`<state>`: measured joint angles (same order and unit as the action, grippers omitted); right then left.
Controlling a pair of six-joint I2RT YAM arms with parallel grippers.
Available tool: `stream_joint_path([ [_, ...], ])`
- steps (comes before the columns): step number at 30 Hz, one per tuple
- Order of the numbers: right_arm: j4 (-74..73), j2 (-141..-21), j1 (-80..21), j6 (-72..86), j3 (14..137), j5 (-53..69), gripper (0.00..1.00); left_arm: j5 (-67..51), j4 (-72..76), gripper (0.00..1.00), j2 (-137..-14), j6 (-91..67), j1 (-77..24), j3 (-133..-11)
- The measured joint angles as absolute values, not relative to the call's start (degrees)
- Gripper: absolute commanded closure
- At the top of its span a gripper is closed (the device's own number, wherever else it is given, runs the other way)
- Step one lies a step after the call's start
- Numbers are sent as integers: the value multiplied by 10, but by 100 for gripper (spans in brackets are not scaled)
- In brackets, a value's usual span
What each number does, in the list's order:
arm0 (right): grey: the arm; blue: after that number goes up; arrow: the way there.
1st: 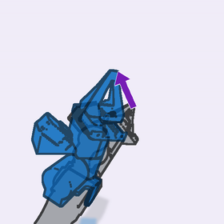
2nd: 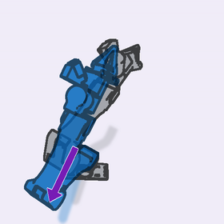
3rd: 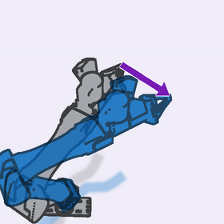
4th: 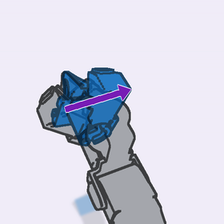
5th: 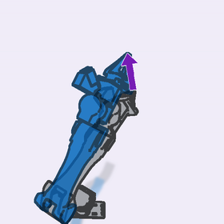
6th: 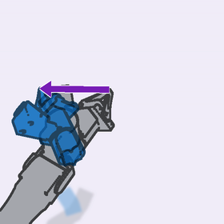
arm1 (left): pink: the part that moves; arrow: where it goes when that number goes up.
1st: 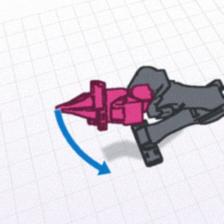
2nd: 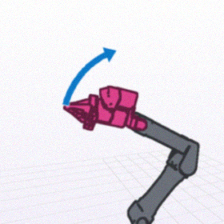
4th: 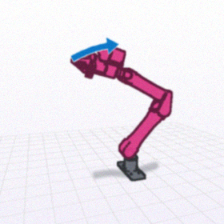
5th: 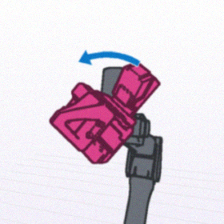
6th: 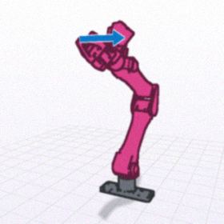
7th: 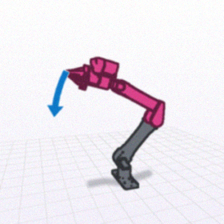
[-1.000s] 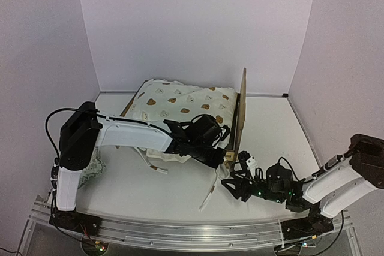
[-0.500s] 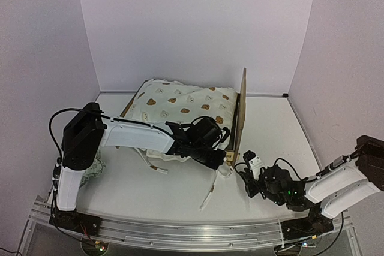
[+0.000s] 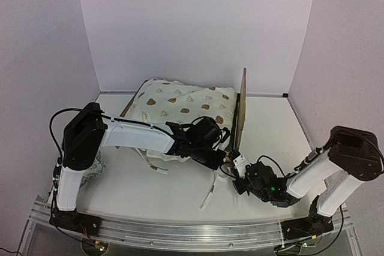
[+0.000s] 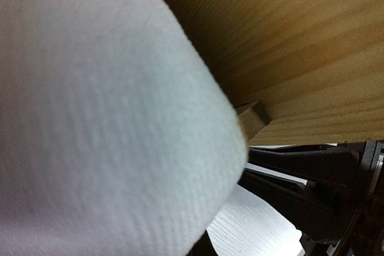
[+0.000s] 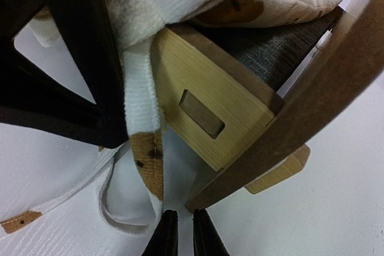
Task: Set up the pet bed
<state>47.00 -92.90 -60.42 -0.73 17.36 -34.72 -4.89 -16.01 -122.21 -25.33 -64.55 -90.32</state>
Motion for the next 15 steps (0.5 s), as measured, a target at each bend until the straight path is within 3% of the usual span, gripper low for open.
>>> stream_joint_path([
  [15,535,-976,-582,-20,180,-273,81,-59,-158,100,-1222,-254,-643,-903],
])
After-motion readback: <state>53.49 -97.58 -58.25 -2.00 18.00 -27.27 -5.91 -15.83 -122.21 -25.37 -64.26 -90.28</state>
